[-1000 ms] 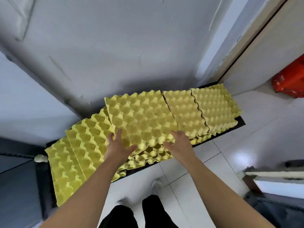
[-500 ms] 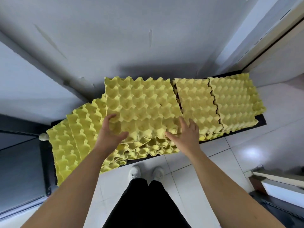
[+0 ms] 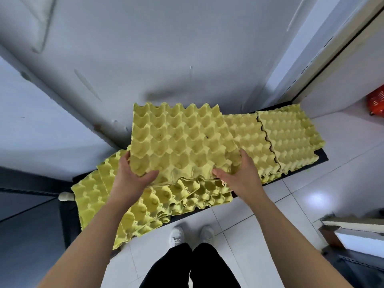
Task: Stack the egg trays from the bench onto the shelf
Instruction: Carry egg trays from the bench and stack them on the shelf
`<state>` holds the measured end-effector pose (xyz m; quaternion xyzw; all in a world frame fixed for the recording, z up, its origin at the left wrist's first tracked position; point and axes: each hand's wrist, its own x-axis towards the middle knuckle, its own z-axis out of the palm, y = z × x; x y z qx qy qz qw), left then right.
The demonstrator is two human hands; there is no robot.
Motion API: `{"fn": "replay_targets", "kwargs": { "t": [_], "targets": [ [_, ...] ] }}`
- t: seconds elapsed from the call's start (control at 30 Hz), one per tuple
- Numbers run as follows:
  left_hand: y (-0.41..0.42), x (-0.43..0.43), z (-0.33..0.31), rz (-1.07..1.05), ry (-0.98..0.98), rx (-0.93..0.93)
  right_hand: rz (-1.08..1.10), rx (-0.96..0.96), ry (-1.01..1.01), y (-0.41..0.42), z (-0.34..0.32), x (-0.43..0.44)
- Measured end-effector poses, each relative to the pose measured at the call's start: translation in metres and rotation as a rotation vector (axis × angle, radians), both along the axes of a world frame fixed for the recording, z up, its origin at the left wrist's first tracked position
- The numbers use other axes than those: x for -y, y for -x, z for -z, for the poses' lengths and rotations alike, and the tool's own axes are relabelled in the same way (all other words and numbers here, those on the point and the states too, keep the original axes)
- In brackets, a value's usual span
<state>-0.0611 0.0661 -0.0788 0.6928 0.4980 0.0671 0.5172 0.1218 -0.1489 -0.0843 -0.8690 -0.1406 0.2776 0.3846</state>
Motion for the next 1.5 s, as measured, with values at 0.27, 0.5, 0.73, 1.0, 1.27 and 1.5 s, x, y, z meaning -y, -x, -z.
{"fn": "replay_targets", "kwargs": {
  "t": [0.27, 0.5, 0.73, 1.0, 1.27, 1.5],
  "targets": [
    [0.044, 0.013, -0.082, -0.097, -0.191, 0.153, -0.012, 0.12, -0.149, 0.028, -0.079, -0.01],
    [0.114, 0.053, -0.136, -0.281, -0.32, 0.267, -0.189, 0.221, -0.246, 0.063, -0.138, -0.01],
    [0.199, 0.108, -0.191, -0.438, -0.519, 0.286, -0.384, 0.305, -0.366, 0.126, -0.198, 0.0],
    [0.313, 0.131, -0.252, -0.629, -0.707, 0.376, -0.572, 0.39, -0.544, 0.224, -0.271, -0.015],
    [0.448, 0.106, -0.306, -0.702, -0.874, 0.407, -0.621, 0.447, -0.723, 0.346, -0.327, -0.073],
    [0.563, 0.053, -0.346, -0.647, -0.895, 0.419, -0.633, 0.451, -0.796, 0.461, -0.355, -0.136]
  ]
}}
